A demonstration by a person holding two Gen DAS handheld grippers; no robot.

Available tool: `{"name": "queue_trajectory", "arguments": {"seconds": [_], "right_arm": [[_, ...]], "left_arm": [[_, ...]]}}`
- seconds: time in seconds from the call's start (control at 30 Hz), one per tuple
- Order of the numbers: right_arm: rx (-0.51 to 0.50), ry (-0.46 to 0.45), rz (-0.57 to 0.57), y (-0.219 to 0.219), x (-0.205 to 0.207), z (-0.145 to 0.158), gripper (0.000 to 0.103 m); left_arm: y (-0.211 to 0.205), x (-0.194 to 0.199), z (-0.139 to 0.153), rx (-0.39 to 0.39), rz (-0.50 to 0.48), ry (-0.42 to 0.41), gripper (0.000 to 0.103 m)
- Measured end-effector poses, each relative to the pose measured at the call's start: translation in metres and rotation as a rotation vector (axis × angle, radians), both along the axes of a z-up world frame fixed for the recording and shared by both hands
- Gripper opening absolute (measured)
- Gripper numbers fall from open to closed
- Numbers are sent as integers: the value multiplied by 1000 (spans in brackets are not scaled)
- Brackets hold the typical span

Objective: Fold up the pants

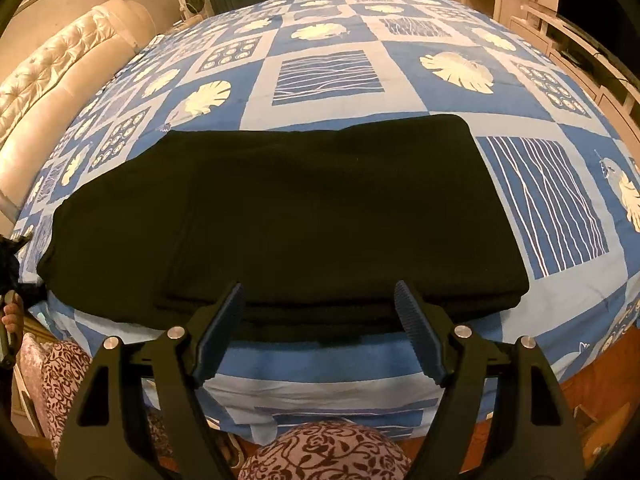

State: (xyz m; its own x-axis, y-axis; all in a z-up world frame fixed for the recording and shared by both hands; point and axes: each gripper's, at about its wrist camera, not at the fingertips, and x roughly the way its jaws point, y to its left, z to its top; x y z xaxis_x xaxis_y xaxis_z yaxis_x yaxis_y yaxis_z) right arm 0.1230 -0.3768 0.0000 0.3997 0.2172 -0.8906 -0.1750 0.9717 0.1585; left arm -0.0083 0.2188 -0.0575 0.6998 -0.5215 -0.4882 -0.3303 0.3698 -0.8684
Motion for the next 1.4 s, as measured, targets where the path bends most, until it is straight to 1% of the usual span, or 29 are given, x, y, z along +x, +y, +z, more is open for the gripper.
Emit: {"name": "queue_trajectory", "arguments": {"seconds": [0.03, 0.07, 0.1, 0.17, 0.23, 0.3, 0.37, 0.47, 0.57, 0.6, 0.7, 0.73, 0.77, 0.8, 0.87, 1.0, 1.1, 1.27, 1.3, 1.37, 1.4], "right_arm": [[2, 1, -1, 0, 0, 0, 77], [3, 1, -3, 0, 0, 0, 77], [5, 2, -4, 0, 0, -1, 77], [4, 2, -3, 0, -1, -1, 77], [5, 1, -4, 0, -1, -1, 77], [8, 1, -6, 0, -1, -1, 77], [11, 2, -7, 0, -1, -2, 77], [20, 7, -12, -1, 0, -2, 77], [35, 19, -21, -4, 1, -4, 77], [38, 22, -23, -4, 2, -4, 77], [46, 27, -28, -6, 3, -5, 77], [49, 31, -32, -7, 3, -6, 77], [52, 33, -34, -8, 3, -6, 77], [53, 36, -36, -8, 3, -7, 77], [53, 41, -39, -10, 3, -8, 77], [63, 51, -53, -15, 5, -10, 77], [86, 60, -66, -19, 6, -11, 77], [125, 69, -96, -30, 9, -12, 77], [139, 72, -105, -33, 10, -12, 77], [174, 81, -124, -38, 11, -12, 77], [193, 86, -135, -41, 11, -12, 77]], "left_arm": [[-3, 3, -3, 20, -9, 38, 20], [-5, 5, -7, 29, -9, 68, 19], [-5, 5, -10, 30, 1, 78, 17], [-2, 3, -10, 22, 15, 80, 15], [-2, -1, -4, 38, 22, 73, 14], [-5, -2, 8, 60, 24, 49, 13], [-6, -4, 20, 59, 29, 7, 13], [-16, 0, 46, 54, 18, -55, 13], [-40, 11, 82, 154, -36, -102, 13], [-59, 18, 95, 207, -65, -120, 13], [-107, 31, 125, 317, -137, -172, 14], [-118, 33, 131, 336, -157, -187, 14], [-139, 38, 140, 360, -191, -211, 14], [-149, 37, 143, 374, -209, -222, 14], [-182, 43, 150, 404, -262, -252, 14], [-251, 65, 152, 464, -365, -269, 14], [-289, 83, 137, 475, -405, -252, 14], [-345, 104, 104, 539, -453, -192, 15], [-356, 109, 96, 561, -464, -174, 15], [-375, 115, 80, 593, -486, -143, 20], [-378, 115, 75, 600, -490, -133, 28]]}}
